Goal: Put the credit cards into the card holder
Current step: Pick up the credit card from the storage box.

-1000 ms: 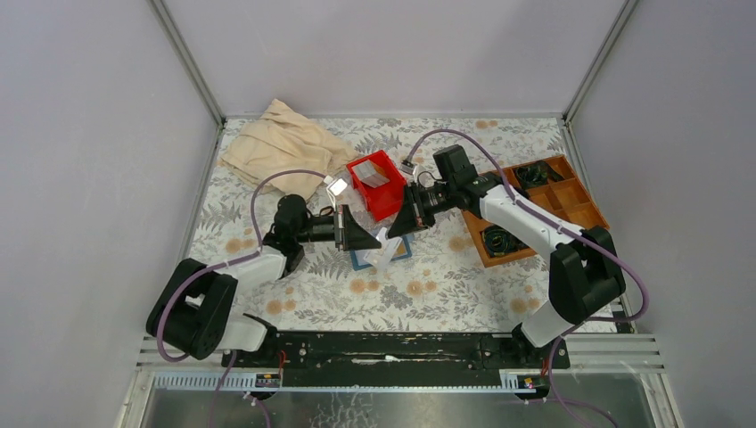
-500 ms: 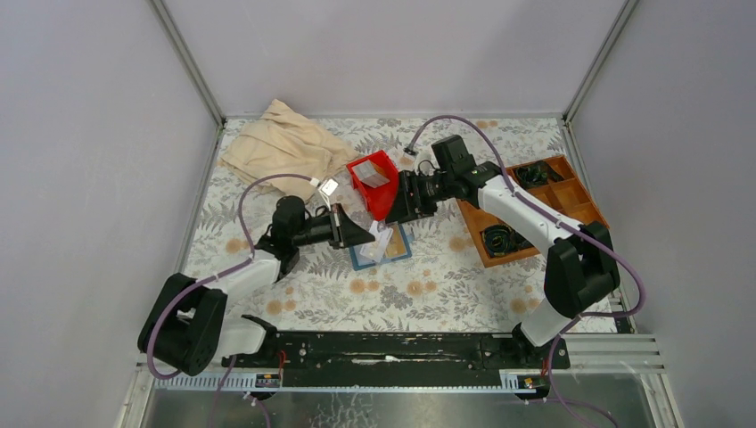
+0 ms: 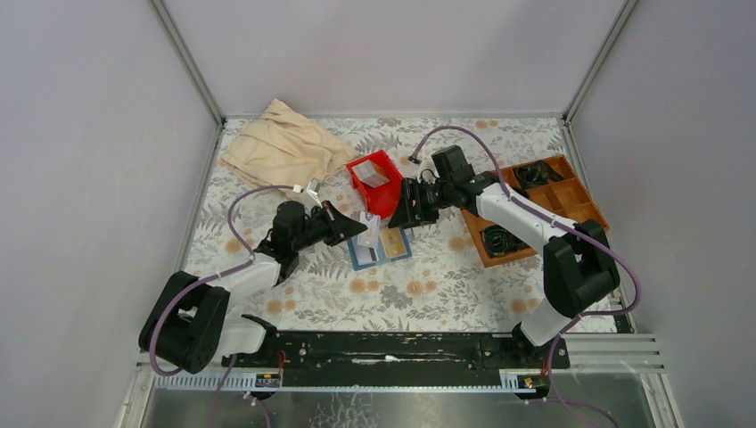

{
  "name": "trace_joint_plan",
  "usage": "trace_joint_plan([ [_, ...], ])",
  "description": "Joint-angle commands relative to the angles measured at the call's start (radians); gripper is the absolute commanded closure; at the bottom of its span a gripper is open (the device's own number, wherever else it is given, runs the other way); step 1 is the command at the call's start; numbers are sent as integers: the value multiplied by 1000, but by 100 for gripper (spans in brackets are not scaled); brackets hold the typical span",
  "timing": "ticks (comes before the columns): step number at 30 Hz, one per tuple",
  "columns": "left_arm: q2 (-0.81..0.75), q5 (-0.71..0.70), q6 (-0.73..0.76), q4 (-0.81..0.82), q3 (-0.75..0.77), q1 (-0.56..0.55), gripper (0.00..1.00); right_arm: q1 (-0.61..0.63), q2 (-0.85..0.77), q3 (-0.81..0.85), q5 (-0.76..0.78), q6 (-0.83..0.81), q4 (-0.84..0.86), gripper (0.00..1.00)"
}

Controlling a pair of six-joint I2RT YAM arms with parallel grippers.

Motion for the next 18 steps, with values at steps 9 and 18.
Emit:
trace_joint_plan([
  [9,85,-14,-220,348,-23,-7,100,-5,6,-114,-163,257,400,45],
  [18,178,2,-361,588,-69,-13,100,-5,29,-145,-185,327,508,48],
])
